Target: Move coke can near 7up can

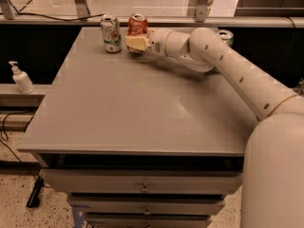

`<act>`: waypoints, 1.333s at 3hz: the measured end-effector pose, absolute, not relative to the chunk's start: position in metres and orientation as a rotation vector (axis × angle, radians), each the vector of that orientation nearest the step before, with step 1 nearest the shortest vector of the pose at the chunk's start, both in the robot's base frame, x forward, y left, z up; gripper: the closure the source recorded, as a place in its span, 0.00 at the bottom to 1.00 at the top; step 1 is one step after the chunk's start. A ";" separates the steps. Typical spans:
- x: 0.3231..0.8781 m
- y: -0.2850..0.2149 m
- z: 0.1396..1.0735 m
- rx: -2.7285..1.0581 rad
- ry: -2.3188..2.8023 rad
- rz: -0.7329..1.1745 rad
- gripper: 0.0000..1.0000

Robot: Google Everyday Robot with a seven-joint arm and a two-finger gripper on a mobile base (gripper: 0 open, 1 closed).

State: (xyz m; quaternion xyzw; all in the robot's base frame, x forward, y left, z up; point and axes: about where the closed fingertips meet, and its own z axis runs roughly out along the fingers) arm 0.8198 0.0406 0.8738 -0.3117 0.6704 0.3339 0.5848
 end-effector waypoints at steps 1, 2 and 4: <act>0.815 0.050 0.866 -0.752 1.585 0.806 1.00; 0.805 0.058 0.852 -0.803 1.619 0.825 1.00; 0.802 0.059 0.855 -0.813 1.623 0.829 0.58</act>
Offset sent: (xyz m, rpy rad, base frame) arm -0.0271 0.0180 -0.0375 -0.0912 0.0933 0.1105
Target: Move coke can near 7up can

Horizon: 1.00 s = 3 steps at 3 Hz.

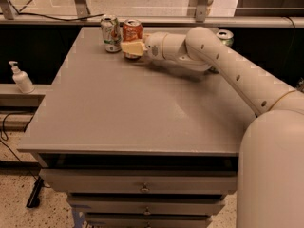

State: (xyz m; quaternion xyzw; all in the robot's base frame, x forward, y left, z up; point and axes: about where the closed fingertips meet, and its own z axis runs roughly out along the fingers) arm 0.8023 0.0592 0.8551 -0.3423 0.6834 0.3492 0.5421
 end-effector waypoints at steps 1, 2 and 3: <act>0.802 0.059 0.856 -0.813 1.623 0.830 0.36; 0.802 0.059 0.856 -0.813 1.623 0.830 0.12; 0.793 0.079 0.862 -0.835 1.579 0.874 0.00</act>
Offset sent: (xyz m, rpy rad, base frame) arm -0.0207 0.0294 0.0081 0.0391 -0.0138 0.0883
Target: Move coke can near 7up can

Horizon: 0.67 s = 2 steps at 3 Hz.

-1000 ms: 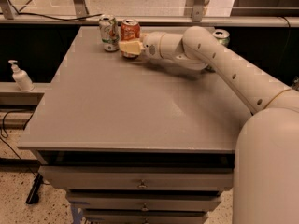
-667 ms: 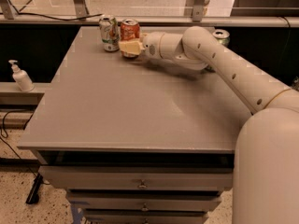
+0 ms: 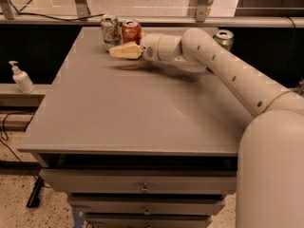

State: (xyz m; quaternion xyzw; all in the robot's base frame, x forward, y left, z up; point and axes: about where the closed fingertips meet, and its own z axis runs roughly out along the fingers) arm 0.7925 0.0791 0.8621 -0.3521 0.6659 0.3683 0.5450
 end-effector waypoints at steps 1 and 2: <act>0.782 0.089 0.871 -0.844 1.531 0.895 0.00; 0.767 0.077 0.879 -0.836 1.499 0.866 0.00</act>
Offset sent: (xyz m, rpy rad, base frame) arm -0.0453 -0.0372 0.0209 0.0354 -0.1145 -0.0431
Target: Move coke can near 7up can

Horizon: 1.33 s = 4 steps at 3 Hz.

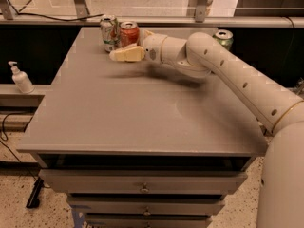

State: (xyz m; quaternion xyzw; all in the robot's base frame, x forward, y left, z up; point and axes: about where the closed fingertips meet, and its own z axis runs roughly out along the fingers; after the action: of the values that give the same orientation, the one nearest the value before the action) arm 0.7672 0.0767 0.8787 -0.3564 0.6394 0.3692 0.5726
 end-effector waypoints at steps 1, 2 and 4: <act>0.750 0.036 0.879 -0.797 1.504 0.793 0.00; 0.728 -0.015 0.878 -0.747 1.528 0.708 0.00; 0.667 -0.119 0.899 -0.649 1.519 0.575 0.00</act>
Offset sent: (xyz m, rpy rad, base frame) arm -0.0685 -0.1732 -0.0059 -0.0697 -0.0478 -0.2830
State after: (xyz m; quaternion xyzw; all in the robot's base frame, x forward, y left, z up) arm 0.6672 -0.1188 0.8991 -0.2849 0.6664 0.2522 0.6412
